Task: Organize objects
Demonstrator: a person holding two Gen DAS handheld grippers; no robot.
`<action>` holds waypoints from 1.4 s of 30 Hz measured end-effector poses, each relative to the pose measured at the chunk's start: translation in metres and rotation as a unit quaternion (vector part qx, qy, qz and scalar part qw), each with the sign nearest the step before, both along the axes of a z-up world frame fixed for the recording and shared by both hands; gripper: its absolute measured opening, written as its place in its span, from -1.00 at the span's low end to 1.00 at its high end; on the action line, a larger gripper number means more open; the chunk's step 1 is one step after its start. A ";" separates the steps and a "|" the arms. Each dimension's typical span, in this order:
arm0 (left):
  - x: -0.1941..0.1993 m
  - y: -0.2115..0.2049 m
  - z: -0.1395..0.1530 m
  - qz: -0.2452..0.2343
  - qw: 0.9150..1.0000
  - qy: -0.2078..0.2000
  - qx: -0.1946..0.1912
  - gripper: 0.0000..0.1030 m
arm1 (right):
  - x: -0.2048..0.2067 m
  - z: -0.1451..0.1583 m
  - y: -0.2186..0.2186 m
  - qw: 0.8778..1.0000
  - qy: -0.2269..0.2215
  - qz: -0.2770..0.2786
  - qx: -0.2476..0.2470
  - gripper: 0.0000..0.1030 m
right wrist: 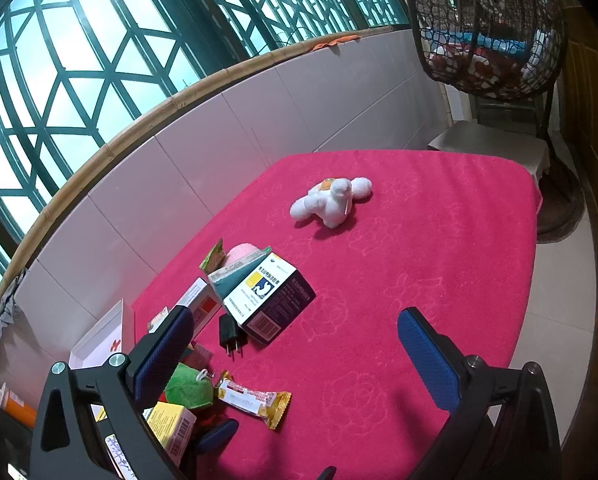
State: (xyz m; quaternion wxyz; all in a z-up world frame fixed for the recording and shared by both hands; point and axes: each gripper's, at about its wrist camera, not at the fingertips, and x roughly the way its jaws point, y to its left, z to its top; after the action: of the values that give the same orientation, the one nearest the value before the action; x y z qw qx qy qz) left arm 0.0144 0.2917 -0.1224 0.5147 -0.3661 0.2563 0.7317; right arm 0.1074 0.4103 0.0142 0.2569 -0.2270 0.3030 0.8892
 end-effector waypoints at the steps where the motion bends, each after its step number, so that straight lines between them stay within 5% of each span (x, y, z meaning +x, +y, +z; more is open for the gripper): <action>1: 0.000 0.000 0.000 0.000 1.000 0.000 0.000 1.00 | 0.000 0.000 0.000 1.000 0.000 0.000 0.000 1.00; 42: 0.000 0.000 0.000 0.001 1.000 0.000 0.000 1.00 | -0.005 -0.003 0.002 1.000 -0.005 0.005 -0.005 1.00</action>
State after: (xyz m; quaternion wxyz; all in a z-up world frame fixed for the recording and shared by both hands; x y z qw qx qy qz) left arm 0.0144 0.2917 -0.1226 0.5142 -0.3662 0.2560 0.7321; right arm 0.1026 0.4119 0.0110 0.2530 -0.2342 0.3055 0.8876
